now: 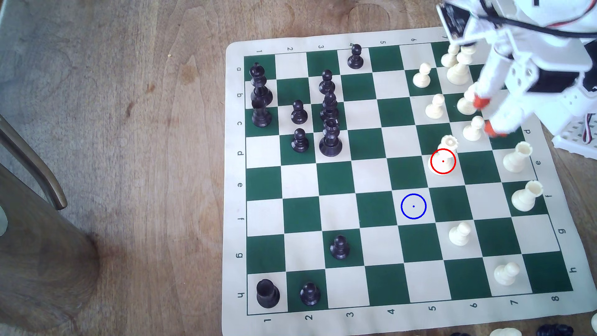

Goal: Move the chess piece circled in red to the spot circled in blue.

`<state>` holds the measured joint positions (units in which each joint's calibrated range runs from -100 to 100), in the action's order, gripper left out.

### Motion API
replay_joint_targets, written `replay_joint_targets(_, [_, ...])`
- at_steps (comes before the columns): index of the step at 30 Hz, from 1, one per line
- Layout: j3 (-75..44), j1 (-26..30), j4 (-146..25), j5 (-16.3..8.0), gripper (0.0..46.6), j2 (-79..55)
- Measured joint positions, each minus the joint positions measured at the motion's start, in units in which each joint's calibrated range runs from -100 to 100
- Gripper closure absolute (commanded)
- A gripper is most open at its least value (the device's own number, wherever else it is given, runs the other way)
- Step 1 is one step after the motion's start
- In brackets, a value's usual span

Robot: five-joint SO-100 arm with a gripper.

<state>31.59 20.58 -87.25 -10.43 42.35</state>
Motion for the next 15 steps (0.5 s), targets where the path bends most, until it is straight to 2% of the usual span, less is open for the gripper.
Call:
replay_joint_targets(2, [2.44,0.0,1.59,-0.1,28.1,0.92])
replay_joint_targets(3, [4.07,0.07,2.47,-0.1,28.5,1.84])
replay_joint_targets(5, [8.5,1.18,5.58,-0.1,30.0,4.44])
replay_joint_targets(9, [11.57,-0.44,9.16,-0.1,34.4,3.85])
replay_joint_targets(11, [11.39,-0.88,9.64,-0.63,35.0,1.59])
replay_joint_targets(15, [8.59,-5.16,9.4,-1.86,34.9,-9.13])
